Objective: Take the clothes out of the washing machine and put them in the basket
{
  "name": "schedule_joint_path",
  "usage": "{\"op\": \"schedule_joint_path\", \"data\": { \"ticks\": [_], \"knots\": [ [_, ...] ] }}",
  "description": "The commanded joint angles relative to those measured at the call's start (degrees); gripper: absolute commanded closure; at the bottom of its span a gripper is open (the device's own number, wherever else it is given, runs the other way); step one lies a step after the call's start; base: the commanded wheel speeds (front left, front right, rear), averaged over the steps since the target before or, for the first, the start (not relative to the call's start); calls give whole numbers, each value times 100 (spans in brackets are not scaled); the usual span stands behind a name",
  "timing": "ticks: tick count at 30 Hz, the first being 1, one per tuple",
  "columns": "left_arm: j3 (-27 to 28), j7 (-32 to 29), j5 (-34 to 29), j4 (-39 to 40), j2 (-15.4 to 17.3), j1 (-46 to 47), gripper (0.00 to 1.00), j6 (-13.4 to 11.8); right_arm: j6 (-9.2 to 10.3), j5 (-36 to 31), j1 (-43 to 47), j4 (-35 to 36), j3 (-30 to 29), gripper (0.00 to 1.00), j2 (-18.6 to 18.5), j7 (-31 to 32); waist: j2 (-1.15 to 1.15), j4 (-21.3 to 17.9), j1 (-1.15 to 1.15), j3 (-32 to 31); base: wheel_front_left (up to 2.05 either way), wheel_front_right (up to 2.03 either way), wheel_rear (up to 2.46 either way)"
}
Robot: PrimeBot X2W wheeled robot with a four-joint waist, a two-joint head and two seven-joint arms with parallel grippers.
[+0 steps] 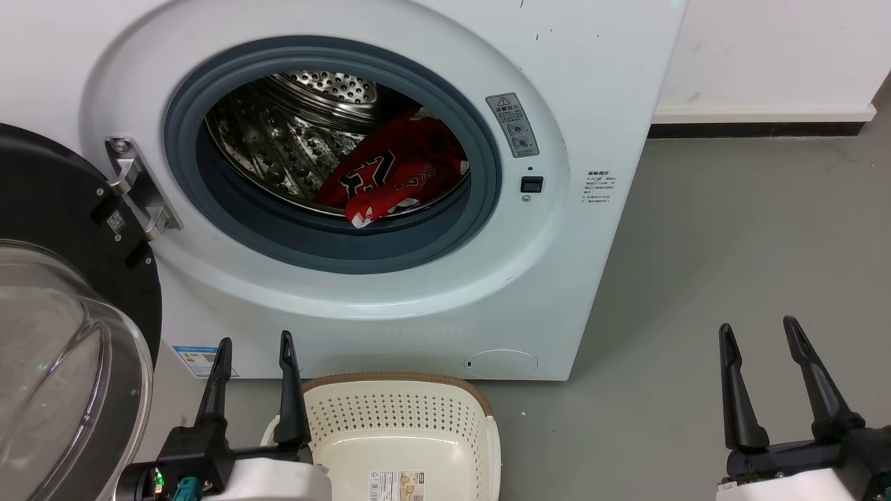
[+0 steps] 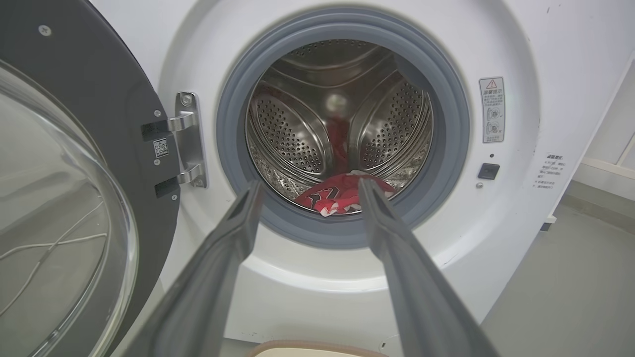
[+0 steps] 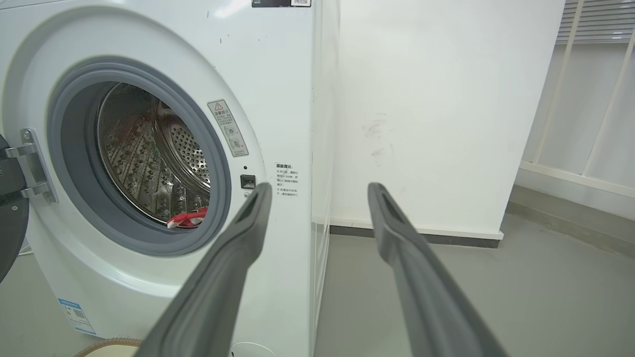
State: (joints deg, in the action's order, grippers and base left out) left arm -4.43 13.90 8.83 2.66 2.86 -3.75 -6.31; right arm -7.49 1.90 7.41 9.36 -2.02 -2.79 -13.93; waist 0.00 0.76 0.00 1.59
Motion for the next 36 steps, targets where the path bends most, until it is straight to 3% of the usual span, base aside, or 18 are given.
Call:
{"op": "schedule_joint_path", "data": {
  "ticks": [1,10,36],
  "knots": [
    [-7,53,-124,41,3,-55,0,-29,0,-101,81,70,-7,0,-17,-49,0,3,0,0,0,0,0],
    [-22,145,-398,6,2,-118,0,-35,1,-316,121,123,-12,0,-15,-140,0,7,0,18,0,0,0],
    [41,133,-268,-212,2,-136,0,3,1,-17,142,-1,21,0,-14,-130,0,-4,0,42,0,0,0]
  ]
}}
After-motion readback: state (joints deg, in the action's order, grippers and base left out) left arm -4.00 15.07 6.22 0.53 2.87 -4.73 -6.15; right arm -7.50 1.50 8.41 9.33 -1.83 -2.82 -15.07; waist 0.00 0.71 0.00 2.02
